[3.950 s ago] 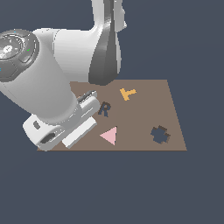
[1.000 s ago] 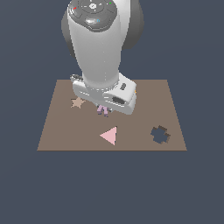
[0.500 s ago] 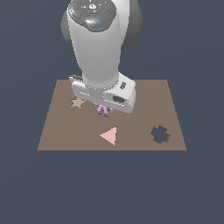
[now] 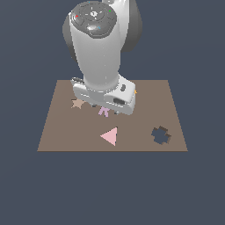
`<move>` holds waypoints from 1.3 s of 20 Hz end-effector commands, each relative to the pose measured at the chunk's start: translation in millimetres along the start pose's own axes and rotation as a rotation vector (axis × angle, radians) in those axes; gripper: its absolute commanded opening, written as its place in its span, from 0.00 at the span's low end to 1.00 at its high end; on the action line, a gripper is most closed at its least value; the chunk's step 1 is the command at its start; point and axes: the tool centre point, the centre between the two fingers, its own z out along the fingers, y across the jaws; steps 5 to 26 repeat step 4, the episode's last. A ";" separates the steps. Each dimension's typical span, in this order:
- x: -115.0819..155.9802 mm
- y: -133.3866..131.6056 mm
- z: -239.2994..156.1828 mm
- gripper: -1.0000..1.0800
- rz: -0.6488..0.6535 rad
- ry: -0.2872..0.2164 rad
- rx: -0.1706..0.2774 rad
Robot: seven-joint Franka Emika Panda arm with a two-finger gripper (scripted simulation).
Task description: Insert a designated object into the corresponding slot on a board.
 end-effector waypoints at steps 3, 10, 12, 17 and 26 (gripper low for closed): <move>-0.1 0.0 0.0 0.96 0.000 0.000 0.000; -0.1 0.0 0.0 0.96 0.000 0.000 0.000; -0.1 0.0 0.0 0.96 0.000 0.000 0.000; -0.1 0.0 0.0 0.96 0.000 0.000 0.000; -0.1 0.0 0.0 0.96 0.000 0.000 0.000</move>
